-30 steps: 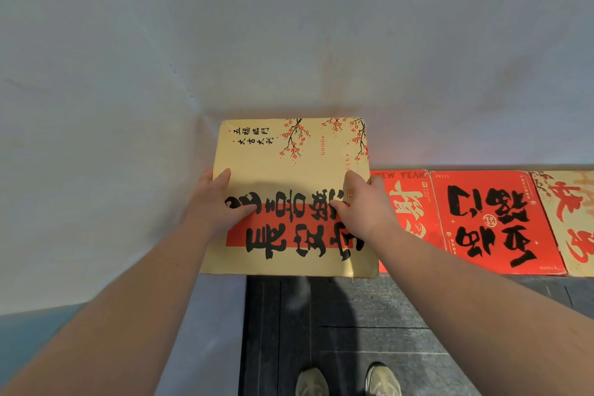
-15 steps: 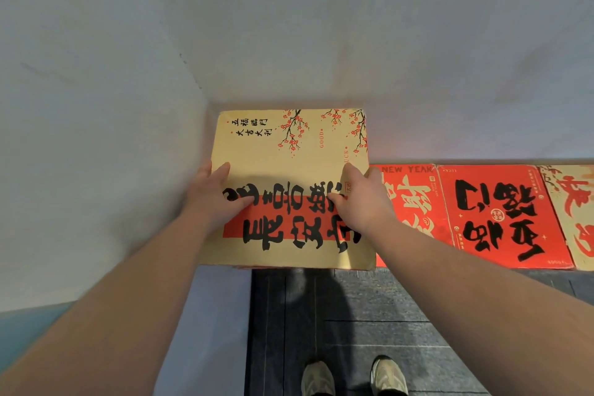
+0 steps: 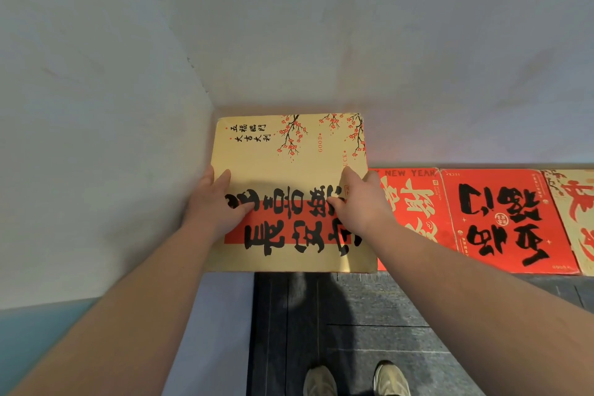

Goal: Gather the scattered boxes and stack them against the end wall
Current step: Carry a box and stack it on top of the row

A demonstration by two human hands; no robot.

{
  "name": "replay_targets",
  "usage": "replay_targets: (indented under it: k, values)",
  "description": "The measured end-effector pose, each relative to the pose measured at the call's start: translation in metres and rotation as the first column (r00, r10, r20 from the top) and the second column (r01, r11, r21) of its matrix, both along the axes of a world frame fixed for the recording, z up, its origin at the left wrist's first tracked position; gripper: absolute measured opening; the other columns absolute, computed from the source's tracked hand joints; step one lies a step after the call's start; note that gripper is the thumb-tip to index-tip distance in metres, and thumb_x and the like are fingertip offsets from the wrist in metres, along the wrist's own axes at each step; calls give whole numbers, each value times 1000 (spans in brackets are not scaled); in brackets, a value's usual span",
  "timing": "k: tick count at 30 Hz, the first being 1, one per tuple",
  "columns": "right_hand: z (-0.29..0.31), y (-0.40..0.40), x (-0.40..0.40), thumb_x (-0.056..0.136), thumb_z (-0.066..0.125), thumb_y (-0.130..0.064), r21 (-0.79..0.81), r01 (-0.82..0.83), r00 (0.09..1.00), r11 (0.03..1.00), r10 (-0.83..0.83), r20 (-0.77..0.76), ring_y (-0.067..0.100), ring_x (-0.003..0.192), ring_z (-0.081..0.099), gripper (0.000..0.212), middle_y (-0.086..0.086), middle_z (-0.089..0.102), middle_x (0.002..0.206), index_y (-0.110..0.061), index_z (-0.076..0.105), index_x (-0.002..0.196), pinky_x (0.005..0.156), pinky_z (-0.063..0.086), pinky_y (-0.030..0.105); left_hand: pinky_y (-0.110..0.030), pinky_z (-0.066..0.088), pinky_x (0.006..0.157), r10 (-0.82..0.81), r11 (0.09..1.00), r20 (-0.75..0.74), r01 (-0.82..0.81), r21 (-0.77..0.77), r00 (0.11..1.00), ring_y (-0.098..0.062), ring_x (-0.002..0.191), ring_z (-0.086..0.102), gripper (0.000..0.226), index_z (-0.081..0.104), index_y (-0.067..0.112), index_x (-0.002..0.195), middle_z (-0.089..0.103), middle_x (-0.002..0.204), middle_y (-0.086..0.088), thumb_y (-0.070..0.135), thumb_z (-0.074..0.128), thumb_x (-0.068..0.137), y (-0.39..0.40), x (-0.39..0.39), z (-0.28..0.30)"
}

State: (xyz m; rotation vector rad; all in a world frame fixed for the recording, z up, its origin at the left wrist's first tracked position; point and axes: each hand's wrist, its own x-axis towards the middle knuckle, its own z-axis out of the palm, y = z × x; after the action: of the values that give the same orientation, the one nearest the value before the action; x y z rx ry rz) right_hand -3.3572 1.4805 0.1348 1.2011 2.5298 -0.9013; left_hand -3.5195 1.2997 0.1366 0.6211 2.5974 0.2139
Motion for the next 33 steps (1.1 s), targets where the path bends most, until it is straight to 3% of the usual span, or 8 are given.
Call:
replay_targets:
  k: [13, 17, 25, 33]
  values:
    - [-5, -1, 1, 95, 53, -37, 0, -3, 1000, 1000, 3, 30, 38, 116, 47, 51, 16, 33, 135, -17, 34, 139, 95, 49, 48, -45, 32, 111, -44, 999, 28, 45, -8, 999, -29, 142, 21, 74, 28, 19, 147, 15, 156, -11, 48, 60, 87, -2, 6, -1]
    - [-6, -4, -6, 96, 53, -36, -20, 9, 999, 1000, -8, 52, 39, 116, 47, 51, 19, 27, 142, -17, 34, 139, 93, 50, 50, -50, 41, 102, -100, 995, -19, 100, 9, 995, -34, 132, 34, 67, 37, 15, 137, 30, 146, -16, 49, 61, 85, 1, 7, -3]
    - [-10, -3, -6, 95, 54, -36, -44, 11, 998, 999, -8, 62, 37, 122, 46, 55, 16, 19, 149, -19, 30, 142, 97, 48, 50, -52, 45, 95, -139, 989, -51, 141, 34, 989, -39, 121, 42, 55, 42, 6, 122, 41, 132, -22, 44, 60, 87, 9, 13, -1]
    - [-14, -4, 2, 95, 54, -39, -94, -28, 998, 995, 34, 59, 37, 133, 37, 81, 11, -14, 158, -25, 2, 154, 105, 43, 45, -53, 44, 96, -138, 990, -44, 139, 29, 990, -41, 120, 41, 56, 42, 7, 122, 42, 131, -24, 49, 56, 88, 12, 16, -3]
